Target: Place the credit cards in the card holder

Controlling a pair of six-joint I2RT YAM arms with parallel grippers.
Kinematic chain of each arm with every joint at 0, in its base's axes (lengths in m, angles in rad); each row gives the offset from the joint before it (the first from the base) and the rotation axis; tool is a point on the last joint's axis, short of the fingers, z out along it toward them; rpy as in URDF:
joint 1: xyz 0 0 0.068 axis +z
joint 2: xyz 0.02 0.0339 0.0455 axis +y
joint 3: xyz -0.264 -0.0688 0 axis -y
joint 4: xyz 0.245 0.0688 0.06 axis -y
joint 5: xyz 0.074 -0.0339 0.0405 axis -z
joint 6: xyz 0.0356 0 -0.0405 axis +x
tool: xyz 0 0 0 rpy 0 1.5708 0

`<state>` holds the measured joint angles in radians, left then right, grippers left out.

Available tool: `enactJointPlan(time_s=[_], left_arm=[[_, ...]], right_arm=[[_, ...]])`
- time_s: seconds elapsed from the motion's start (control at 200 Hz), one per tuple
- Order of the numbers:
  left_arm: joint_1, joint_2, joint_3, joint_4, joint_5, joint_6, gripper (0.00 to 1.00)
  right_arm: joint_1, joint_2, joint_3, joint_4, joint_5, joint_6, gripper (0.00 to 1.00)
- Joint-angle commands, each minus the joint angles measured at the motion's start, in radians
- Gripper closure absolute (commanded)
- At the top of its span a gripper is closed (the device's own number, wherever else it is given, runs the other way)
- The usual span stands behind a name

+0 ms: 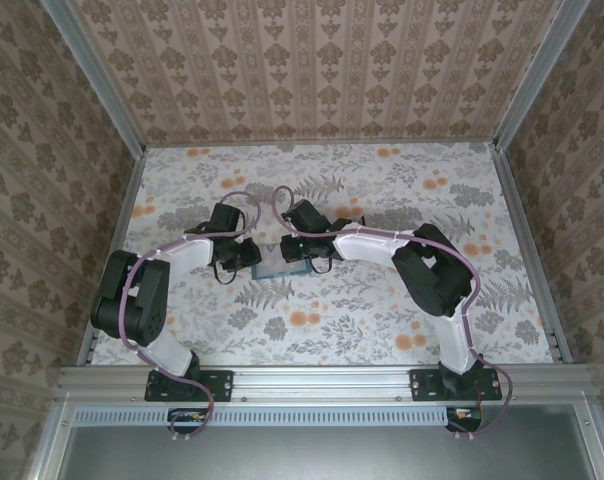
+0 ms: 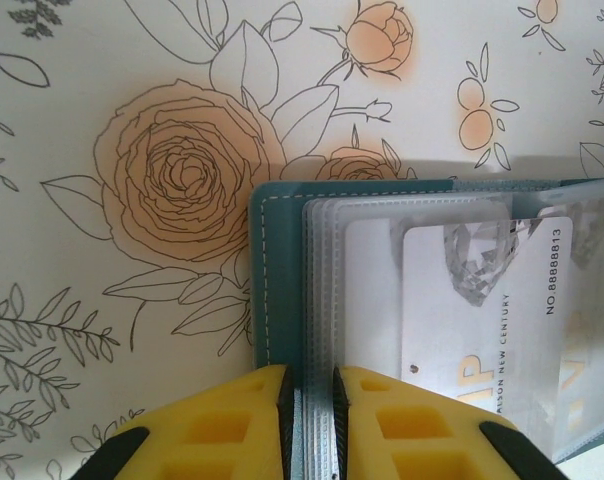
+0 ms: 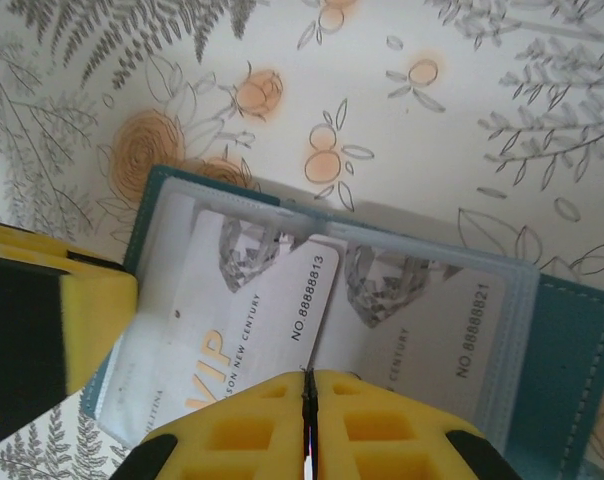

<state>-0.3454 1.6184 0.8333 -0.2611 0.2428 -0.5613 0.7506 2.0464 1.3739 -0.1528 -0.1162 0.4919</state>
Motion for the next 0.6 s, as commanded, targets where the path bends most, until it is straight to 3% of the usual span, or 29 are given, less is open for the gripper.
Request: enactJointPlan(time_s=[0.0, 0.595], left_arm=[[0.006, -0.005, -0.02, -0.038, -0.022, -0.005, 0.8], [0.005, -0.011, -0.028, -0.022, -0.015, -0.015, 0.74]], right_arm=[[0.002, 0.041, 0.049, -0.047, -0.052, -0.016, 0.88], [0.043, 0.122, 0.13, -0.05, -0.116, 0.008, 0.87]])
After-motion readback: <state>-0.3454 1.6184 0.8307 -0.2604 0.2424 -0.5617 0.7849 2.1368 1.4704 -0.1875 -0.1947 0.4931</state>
